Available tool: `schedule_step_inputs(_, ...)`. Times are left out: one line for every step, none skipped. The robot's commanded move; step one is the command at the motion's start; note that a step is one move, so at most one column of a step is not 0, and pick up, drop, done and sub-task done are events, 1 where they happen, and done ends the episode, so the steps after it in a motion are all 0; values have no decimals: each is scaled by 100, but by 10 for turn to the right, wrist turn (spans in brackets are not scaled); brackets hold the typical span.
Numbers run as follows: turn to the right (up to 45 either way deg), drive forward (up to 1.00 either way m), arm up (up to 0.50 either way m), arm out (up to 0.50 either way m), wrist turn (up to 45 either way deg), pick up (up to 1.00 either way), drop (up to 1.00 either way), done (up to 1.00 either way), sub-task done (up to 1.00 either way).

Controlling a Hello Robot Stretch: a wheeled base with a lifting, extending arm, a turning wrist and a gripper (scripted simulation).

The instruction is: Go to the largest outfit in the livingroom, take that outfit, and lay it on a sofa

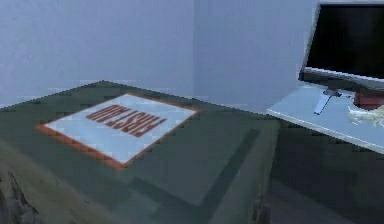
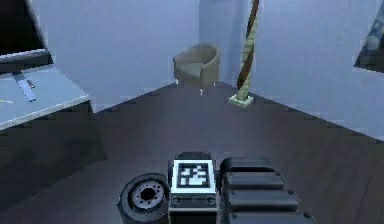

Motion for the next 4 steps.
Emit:
schedule_step_inputs(-450, 0, 0, 0, 0, 0, 0, 0, 0)
schedule_step_inputs(-30, 0, 0, 0, 0, 0, 0, 0, 0)
schedule_step_inputs(450, 0, 0, 0, 0, 0, 0, 0, 0)
schedule_step_inputs(450, 0, 0, 0, 0, 0, 0, 0, 0)
